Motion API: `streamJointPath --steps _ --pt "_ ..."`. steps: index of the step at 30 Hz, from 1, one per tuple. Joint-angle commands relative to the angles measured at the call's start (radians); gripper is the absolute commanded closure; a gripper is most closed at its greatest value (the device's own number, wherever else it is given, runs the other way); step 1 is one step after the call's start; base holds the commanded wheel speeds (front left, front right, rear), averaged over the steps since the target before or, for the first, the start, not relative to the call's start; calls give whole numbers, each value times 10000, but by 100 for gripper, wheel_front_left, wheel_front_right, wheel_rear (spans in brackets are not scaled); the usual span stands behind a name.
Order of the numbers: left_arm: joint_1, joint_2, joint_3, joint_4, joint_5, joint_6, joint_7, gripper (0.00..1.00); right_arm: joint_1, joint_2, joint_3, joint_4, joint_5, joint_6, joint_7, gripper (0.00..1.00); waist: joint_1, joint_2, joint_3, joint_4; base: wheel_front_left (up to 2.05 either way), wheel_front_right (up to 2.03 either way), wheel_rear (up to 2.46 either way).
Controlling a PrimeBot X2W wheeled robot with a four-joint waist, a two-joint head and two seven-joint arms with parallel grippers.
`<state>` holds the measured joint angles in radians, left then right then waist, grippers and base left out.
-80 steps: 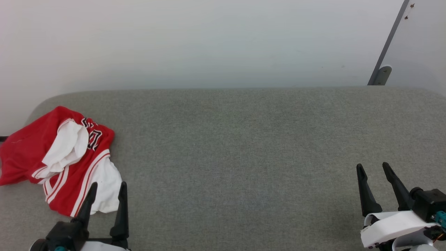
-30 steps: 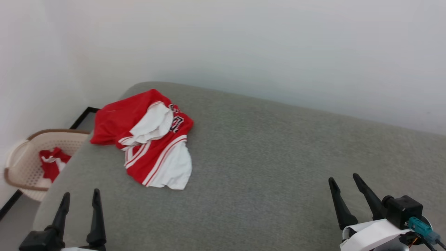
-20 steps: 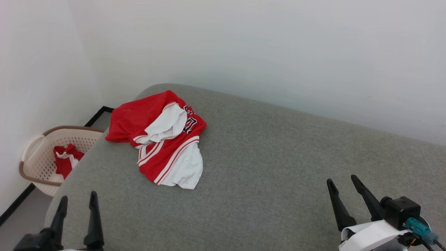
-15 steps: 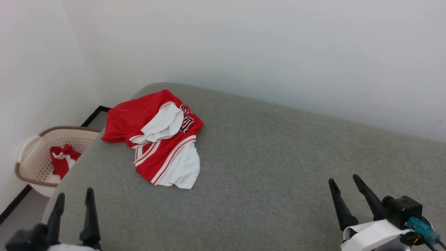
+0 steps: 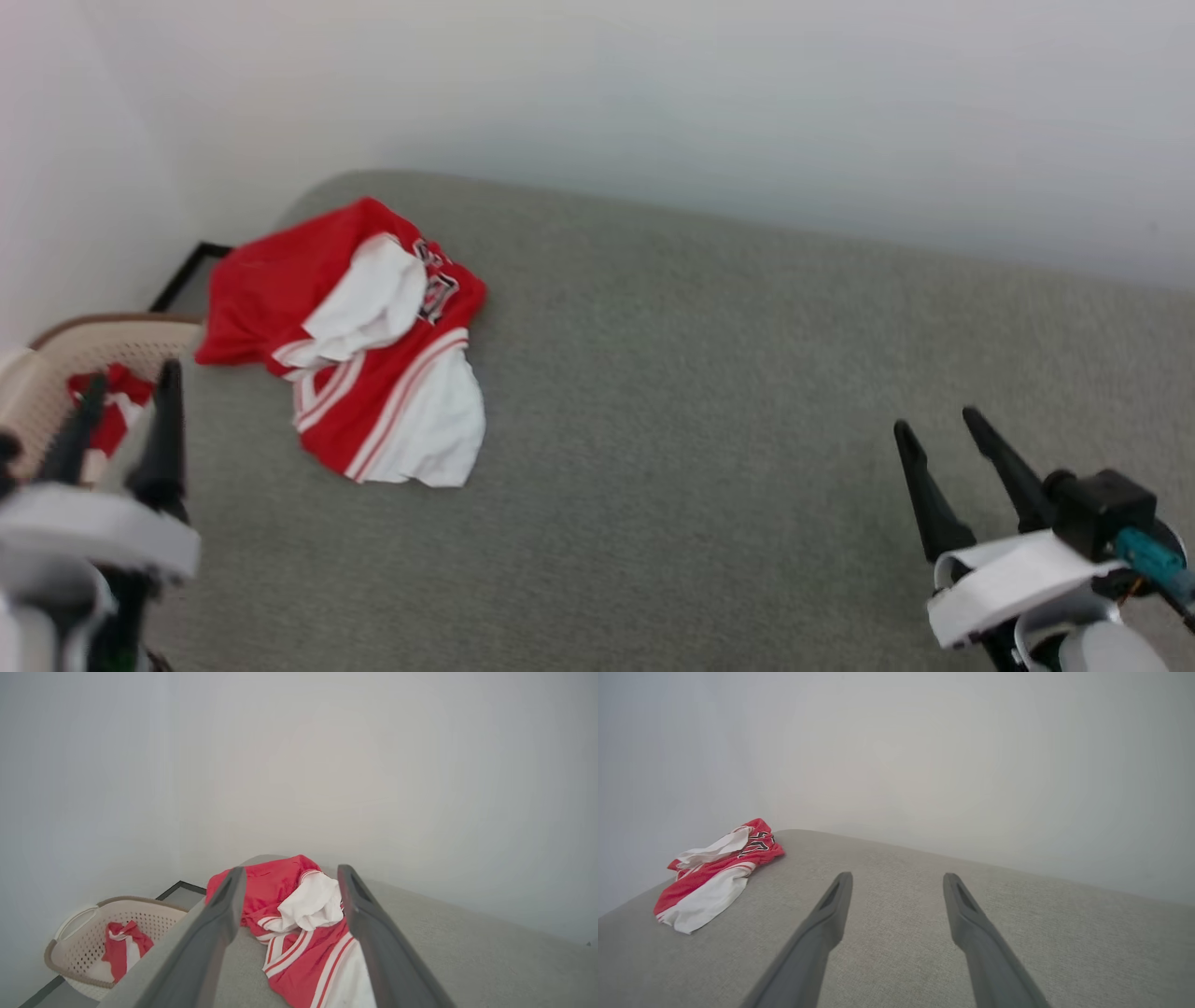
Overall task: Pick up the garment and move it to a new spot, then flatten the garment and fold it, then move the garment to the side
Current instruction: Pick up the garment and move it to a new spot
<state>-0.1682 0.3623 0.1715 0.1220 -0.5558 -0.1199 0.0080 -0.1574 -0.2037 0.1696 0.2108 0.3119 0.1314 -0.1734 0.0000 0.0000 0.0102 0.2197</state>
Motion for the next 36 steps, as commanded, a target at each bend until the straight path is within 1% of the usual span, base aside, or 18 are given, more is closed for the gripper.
streamJointPath --steps 1,6,11,15,19,22,24,29,31,36 --pt "-232 175 -48 81 -22 -56 66 0 -107 13 12 -65 -35 -14 51 0 0 0 798 -590 0 0 0" --pt "-1600 1114 -414 869 -676 -112 557 0 -492 -32 -103 -320 -261 -14 124 0 0 0 1776 -1068 0 0 0" --pt "-2823 2024 -1045 1680 -1565 -107 1210 0 -834 -12 -187 -573 -446 -14 206 0 0 0 2715 -1513 0 0 0" --pt "-3650 2660 -1578 2499 -2131 -108 1687 0 -1027 29 -347 -764 -585 -14 225 0 0 0 3347 -1752 0 0 0" --pt "-4405 3080 -2096 3619 -2730 -109 2352 0 -1172 103 -481 -921 -635 -14 248 0 0 0 3863 -1956 0 0 0" --pt "-4969 3328 -2453 4459 -3114 -110 2898 0 -1289 152 -532 -1037 -667 -14 246 0 0 0 4203 -2064 0 0 0" --pt "-5338 3354 -2705 5055 -3378 -110 3290 0 -1326 173 -552 -1058 -716 -14 231 0 0 0 4394 -2103 0 0 0" --pt "-6123 3475 -3488 6138 -3642 -111 4124 0 -1465 225 -571 -1154 -810 -14 246 0 0 0 4786 -2158 0 0 0" --pt "-6328 3470 -3758 6535 -3703 -109 4269 0 -1482 232 -588 -1187 -835 -14 262 0 0 0 4910 -2170 0 0 0" --pt "-6548 3126 -4424 7619 -3891 -91 4708 0 -1606 278 -612 -1251 -867 -14 315 0 0 0 5096 -2196 0 0 0"
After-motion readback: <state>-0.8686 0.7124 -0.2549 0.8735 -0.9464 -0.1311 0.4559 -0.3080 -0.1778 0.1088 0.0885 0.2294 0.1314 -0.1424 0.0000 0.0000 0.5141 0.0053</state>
